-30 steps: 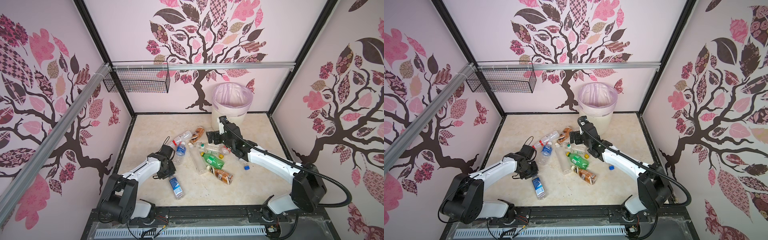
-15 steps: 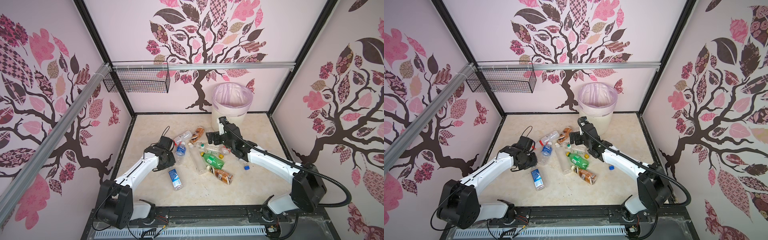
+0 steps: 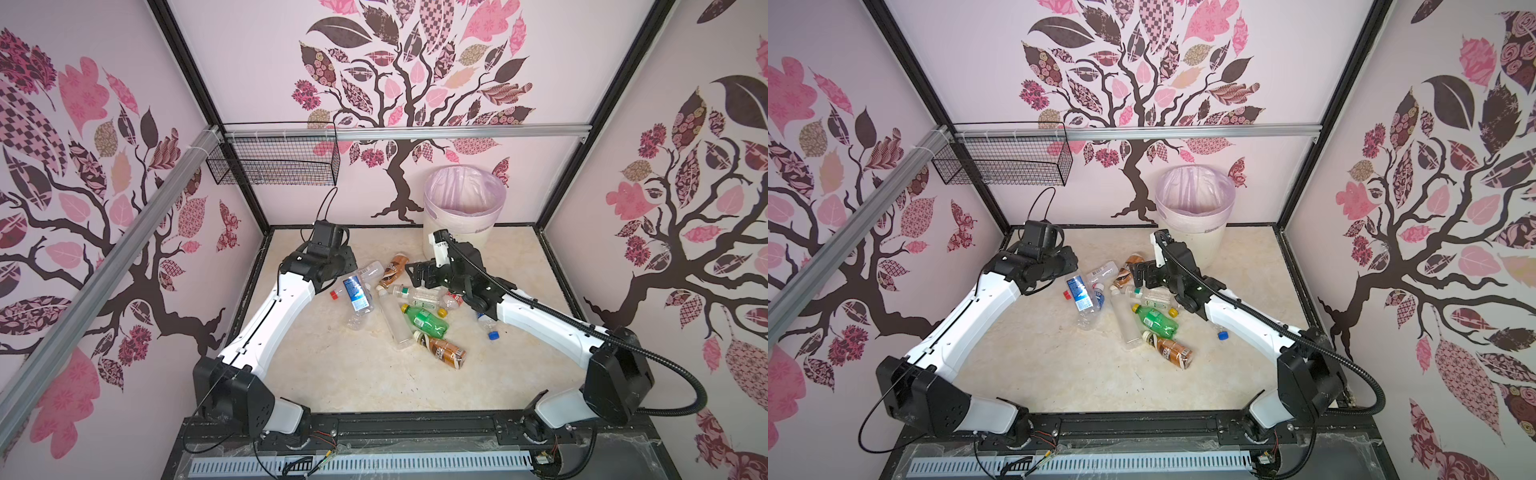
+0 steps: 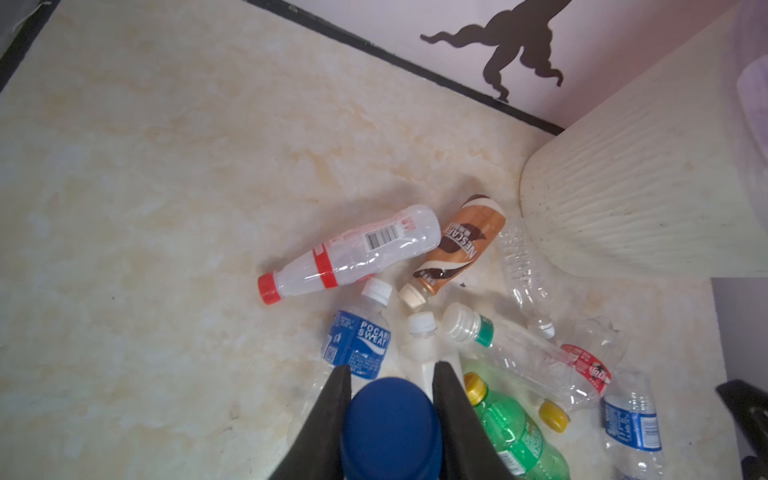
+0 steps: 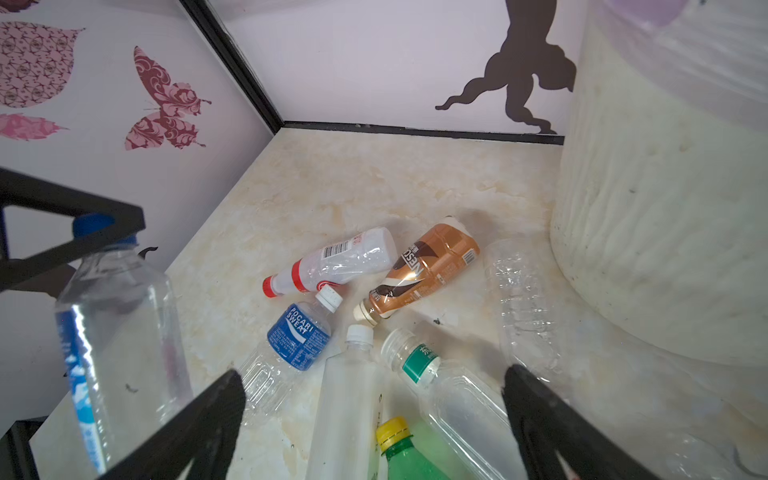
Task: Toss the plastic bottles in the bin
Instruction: 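Lift the water bottle with the left gripper toward the approaching right gripper, then grasp the water bottle body with the right gripper while the left gripper opens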
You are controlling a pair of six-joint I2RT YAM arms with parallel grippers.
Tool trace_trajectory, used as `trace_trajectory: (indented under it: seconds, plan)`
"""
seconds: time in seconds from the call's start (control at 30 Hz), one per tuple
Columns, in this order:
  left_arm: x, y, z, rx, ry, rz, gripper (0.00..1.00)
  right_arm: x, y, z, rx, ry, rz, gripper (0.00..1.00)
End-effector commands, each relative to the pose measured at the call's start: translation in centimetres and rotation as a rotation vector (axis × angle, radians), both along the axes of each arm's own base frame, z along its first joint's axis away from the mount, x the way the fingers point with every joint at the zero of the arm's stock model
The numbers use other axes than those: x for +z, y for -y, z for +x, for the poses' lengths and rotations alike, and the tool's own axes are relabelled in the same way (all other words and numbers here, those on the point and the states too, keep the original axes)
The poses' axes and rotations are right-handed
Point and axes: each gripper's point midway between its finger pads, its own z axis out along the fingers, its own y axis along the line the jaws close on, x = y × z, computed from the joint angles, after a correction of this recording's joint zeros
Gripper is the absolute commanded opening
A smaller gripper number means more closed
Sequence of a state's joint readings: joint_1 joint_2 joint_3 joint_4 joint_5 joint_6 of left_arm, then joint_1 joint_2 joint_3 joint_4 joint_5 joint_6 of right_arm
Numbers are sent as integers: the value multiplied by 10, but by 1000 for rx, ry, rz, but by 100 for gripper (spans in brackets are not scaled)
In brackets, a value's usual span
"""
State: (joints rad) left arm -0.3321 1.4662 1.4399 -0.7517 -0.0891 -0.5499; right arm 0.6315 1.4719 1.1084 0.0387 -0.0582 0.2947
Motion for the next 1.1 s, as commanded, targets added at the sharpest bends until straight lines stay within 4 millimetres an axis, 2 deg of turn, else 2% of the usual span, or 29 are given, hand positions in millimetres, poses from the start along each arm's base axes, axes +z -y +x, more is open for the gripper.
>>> trace_trajectory:
  seconds: [0.0,0.2,0.33,0.5,0.93,1.07]
  plan:
    - [34,21,23,-54,103,-77,28,50,-12,-17,102,52,106,100]
    - [61,53,42,-133,181,-164,27,74,-32,-29,226,65,211,100]
    - [77,75,44,-197,220,-213,27,74,-44,-24,273,51,207,100]
    - [83,94,44,-246,231,-239,27,75,-56,-20,312,41,234,100]
    - [100,107,42,-278,256,-346,28,58,-69,-4,307,19,234,99]
    - [97,110,40,-283,244,-368,28,54,-71,1,300,15,230,93]
